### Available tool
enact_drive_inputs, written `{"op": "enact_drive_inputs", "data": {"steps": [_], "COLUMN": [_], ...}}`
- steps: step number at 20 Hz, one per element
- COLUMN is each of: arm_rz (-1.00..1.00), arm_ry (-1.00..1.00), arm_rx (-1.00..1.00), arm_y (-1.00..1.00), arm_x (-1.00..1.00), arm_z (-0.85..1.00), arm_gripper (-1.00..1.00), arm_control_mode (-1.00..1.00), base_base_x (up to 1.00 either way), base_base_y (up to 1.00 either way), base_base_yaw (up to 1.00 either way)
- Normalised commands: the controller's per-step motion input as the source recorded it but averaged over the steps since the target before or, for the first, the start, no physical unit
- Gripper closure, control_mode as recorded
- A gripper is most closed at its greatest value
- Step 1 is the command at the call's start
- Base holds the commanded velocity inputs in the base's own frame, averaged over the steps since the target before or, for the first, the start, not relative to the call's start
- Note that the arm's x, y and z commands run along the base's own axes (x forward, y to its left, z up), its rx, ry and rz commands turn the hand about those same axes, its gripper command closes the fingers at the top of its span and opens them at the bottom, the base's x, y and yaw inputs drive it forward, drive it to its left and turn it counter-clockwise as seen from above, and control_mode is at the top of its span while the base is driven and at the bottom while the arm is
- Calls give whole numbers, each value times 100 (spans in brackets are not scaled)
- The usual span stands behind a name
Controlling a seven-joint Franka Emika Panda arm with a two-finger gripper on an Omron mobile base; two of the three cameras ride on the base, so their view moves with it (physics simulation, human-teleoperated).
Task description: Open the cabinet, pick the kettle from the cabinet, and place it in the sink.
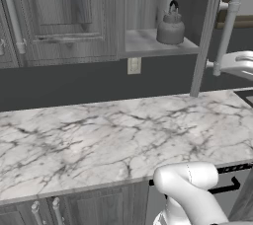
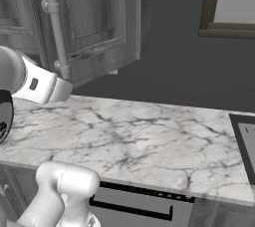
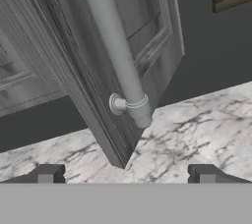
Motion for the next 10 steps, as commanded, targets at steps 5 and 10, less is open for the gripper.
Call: {"op": "enact_drive_inputs", "data": {"steps": [5,10], "arm_rz": [-15,-15], "arm_ry": [5,1], "arm_rx": [0,0], "arm_y": [25,35], "arm_x": [-24,-7], "arm_z": [4,8], "arm_gripper": [-100,-100], "arm_control_mode": [-100,-100], "base_base_x": [0,0], "base_base_y": [0,0], "base_base_yaw": [0,0]}}
